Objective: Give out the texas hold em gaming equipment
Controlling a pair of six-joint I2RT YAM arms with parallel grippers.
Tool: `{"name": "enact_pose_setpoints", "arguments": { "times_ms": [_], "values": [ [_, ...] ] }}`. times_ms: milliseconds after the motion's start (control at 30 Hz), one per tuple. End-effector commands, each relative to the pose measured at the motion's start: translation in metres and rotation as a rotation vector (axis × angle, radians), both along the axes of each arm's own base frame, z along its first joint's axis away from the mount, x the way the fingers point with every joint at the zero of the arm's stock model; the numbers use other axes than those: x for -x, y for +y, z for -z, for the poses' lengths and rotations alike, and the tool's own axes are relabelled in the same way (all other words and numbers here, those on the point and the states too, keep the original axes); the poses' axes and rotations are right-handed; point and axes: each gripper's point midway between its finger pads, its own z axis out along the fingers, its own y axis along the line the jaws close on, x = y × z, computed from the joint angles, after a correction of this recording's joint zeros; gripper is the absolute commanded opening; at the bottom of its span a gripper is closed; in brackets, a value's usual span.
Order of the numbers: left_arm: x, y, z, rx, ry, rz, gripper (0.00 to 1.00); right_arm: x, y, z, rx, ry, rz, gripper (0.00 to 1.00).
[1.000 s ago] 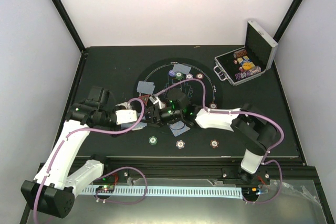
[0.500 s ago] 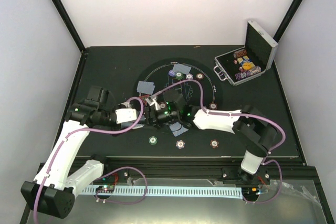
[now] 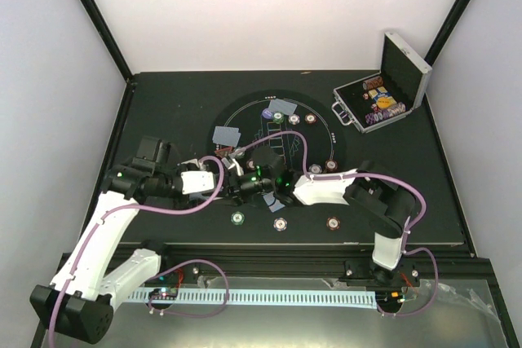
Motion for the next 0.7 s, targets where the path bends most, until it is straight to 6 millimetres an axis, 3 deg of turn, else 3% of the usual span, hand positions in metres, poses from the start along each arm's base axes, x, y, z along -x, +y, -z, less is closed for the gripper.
{"name": "enact_pose_setpoints", "arguments": {
  "times_ms": [0,233,500,667],
  "values": [
    [0.002,-0.005,-0.018,0.036,-0.074,0.022,0.02,-0.019,-0.024,0.041,0.093,0.061,0.083,0.57],
    [0.001,-0.006,-0.017,0.036,-0.07,0.023,0.02,-0.029,-0.047,0.044,0.123,0.026,0.117,0.57],
    [-0.002,-0.005,-0.01,0.023,-0.057,0.017,0.02,-0.028,-0.044,0.01,0.089,-0.051,0.098,0.57],
    [-0.001,-0.009,-0.01,0.035,-0.045,0.031,0.02,-0.022,-0.025,-0.018,0.02,-0.098,0.069,0.59]
  ]
}}
